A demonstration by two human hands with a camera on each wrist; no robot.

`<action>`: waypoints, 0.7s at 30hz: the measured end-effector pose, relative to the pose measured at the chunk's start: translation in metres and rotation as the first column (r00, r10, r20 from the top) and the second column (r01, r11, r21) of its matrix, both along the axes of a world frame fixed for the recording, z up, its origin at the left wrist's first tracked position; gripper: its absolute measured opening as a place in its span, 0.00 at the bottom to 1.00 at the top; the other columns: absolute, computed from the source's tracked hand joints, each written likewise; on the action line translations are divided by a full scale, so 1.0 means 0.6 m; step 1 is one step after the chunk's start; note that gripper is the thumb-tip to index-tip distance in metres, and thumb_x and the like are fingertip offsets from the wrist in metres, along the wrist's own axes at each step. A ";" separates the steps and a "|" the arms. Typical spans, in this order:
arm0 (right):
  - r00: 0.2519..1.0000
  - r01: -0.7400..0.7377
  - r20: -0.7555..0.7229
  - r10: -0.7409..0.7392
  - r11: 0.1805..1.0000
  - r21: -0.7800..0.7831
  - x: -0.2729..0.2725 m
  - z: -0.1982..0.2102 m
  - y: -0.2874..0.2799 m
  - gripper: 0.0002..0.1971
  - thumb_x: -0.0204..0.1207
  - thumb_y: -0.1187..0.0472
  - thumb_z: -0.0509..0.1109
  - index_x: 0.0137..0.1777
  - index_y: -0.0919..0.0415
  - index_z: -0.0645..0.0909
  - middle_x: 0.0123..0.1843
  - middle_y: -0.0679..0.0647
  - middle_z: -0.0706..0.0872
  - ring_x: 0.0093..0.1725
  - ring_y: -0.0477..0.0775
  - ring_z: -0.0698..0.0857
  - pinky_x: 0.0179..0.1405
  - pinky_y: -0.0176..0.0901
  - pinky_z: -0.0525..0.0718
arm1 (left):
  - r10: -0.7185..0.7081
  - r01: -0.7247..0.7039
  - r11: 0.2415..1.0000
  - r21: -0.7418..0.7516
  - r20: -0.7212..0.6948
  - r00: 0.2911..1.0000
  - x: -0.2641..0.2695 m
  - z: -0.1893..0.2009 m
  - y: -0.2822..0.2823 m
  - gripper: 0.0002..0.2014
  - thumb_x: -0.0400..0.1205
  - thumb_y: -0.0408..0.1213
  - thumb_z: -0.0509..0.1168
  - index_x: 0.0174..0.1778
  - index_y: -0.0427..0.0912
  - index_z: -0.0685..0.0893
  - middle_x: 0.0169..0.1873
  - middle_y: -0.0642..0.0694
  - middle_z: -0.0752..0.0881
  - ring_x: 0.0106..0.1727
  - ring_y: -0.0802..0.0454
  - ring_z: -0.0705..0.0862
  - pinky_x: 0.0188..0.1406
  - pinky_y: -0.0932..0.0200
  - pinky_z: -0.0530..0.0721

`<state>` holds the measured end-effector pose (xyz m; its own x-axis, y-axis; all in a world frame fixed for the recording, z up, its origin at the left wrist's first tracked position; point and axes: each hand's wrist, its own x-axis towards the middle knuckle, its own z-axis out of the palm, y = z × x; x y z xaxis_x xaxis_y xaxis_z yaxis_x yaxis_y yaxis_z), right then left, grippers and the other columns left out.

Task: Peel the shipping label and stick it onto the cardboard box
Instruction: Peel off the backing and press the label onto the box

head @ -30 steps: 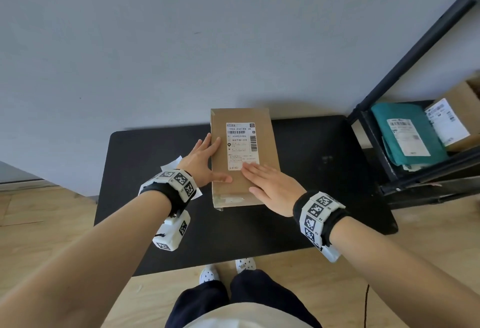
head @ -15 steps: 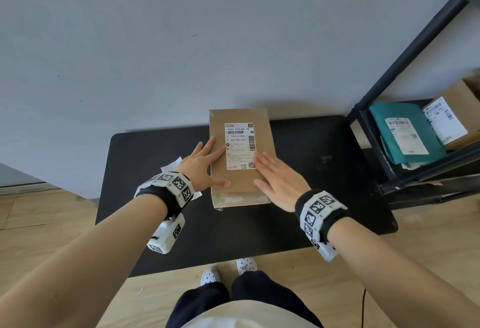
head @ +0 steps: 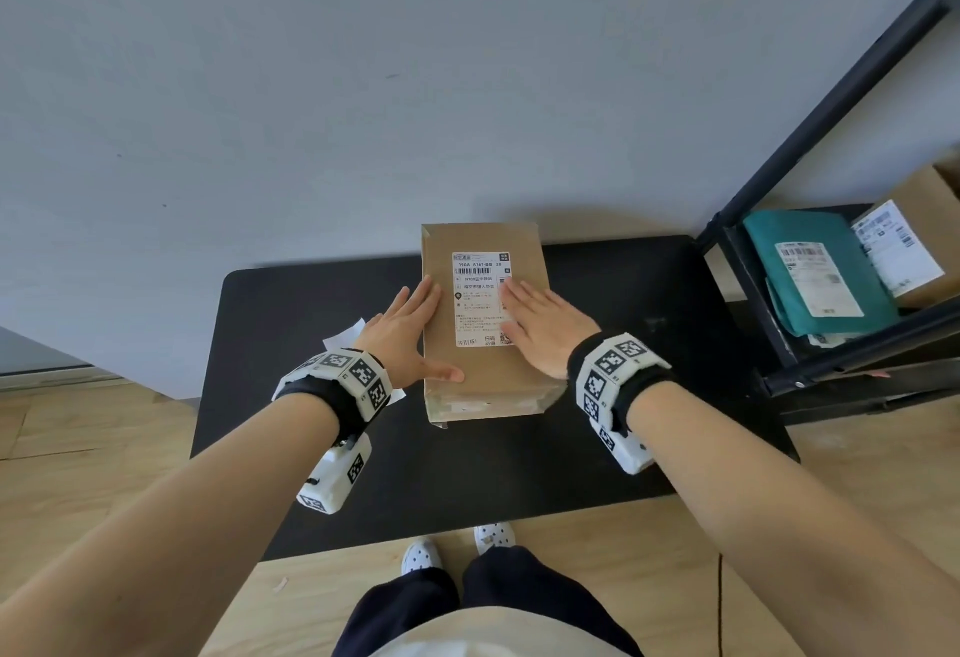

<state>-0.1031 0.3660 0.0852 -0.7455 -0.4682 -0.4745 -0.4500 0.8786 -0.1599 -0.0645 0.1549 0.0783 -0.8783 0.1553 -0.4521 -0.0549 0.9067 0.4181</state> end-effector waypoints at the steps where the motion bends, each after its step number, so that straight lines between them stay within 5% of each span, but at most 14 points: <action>1: 1.000 -0.010 0.021 0.010 1.000 0.000 -0.001 0.004 -0.009 0.30 0.86 0.48 0.39 0.84 0.59 0.37 0.86 0.53 0.38 0.85 0.49 0.41 0.84 0.47 0.43 | 0.009 -0.009 1.000 0.000 -0.002 1.000 -0.001 0.000 -0.001 0.61 0.67 0.61 0.73 0.84 0.49 0.37 0.84 0.56 0.37 0.86 0.52 0.40 0.85 0.41 0.47; 6: 0.985 -0.121 0.121 0.122 0.992 -0.020 0.001 0.005 -0.071 0.32 0.86 0.46 0.42 0.83 0.56 0.35 0.86 0.50 0.35 0.85 0.47 0.39 0.85 0.49 0.42 | 0.032 -0.032 0.999 0.009 0.013 0.999 -0.003 0.000 -0.002 0.63 0.66 0.61 0.75 0.83 0.47 0.36 0.84 0.55 0.36 0.86 0.53 0.40 0.85 0.42 0.48; 13: 0.995 -0.007 0.095 -0.002 0.996 0.091 -0.067 0.018 -0.027 0.33 0.85 0.46 0.42 0.83 0.59 0.33 0.86 0.53 0.33 0.85 0.49 0.38 0.83 0.48 0.41 | 0.025 -0.026 0.999 0.030 0.032 0.999 -0.004 0.000 0.001 0.63 0.67 0.59 0.75 0.83 0.47 0.34 0.84 0.54 0.35 0.85 0.53 0.39 0.84 0.42 0.47; 21: 0.989 -0.062 0.133 0.059 0.998 0.022 -0.068 0.016 -0.089 0.32 0.85 0.45 0.42 0.83 0.55 0.35 0.86 0.48 0.35 0.85 0.46 0.40 0.85 0.51 0.42 | 0.007 -0.007 1.000 -0.010 0.015 1.000 -0.005 0.003 0.005 0.62 0.68 0.59 0.74 0.84 0.44 0.36 0.84 0.52 0.35 0.86 0.53 0.40 0.85 0.44 0.51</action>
<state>-0.1439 0.3126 0.0948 -0.6463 -0.4968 -0.5792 -0.4789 0.8550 -0.1991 -0.0678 0.1579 0.0799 -0.8726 0.1445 -0.4667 -0.0677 0.9102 0.4085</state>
